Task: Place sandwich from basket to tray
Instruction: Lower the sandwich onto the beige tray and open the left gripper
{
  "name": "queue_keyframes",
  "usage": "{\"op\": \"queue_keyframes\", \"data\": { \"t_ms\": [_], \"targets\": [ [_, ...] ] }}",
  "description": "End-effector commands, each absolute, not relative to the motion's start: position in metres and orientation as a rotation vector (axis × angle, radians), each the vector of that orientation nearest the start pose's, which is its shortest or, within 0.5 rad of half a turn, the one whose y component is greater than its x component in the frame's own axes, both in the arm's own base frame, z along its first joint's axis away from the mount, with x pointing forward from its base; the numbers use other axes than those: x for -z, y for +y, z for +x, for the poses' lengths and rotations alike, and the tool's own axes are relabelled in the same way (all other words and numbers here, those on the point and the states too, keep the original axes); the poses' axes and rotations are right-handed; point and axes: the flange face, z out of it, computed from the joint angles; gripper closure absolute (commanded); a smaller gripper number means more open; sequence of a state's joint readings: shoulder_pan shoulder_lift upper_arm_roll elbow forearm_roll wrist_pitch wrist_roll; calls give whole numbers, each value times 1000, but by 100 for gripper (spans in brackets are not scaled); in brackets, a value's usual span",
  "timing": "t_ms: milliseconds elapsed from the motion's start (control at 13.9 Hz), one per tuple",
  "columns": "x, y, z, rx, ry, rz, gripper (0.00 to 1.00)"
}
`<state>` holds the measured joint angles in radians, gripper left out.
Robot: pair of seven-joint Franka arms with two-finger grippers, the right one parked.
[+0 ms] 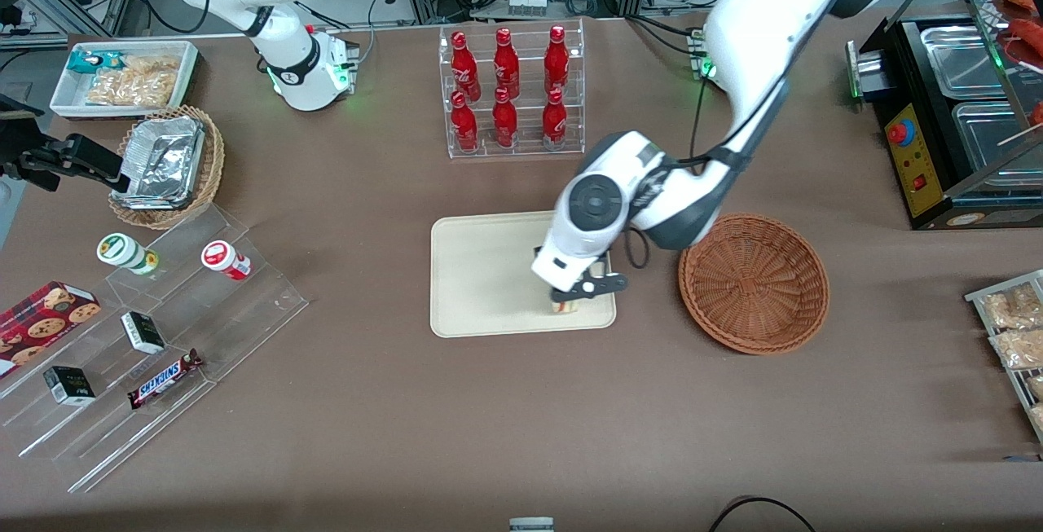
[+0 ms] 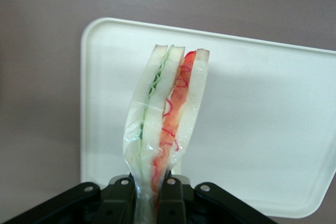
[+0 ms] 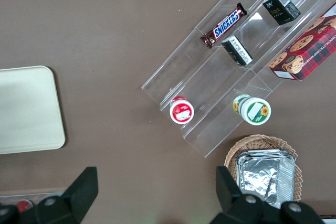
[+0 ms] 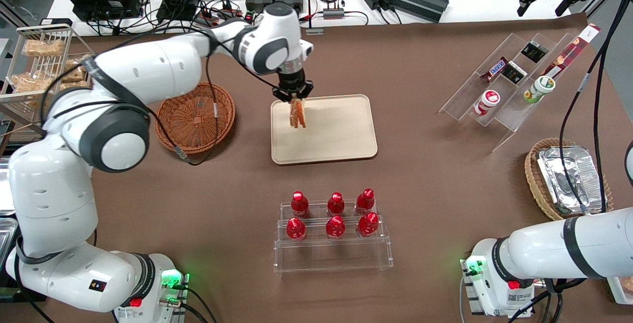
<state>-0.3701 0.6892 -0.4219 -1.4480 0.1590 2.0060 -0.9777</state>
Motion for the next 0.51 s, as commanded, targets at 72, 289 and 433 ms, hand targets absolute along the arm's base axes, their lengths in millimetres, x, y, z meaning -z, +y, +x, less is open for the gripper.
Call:
{"op": "queue_keyframes", "data": {
  "t_ms": [72, 289, 433],
  "targets": [
    [-286, -504, 532, -150, -332, -3112, 97],
    [-263, -517, 526, -184, -349, -3107, 95],
    [-254, -529, 515, -192, -351, -3099, 93]
  ]
}}
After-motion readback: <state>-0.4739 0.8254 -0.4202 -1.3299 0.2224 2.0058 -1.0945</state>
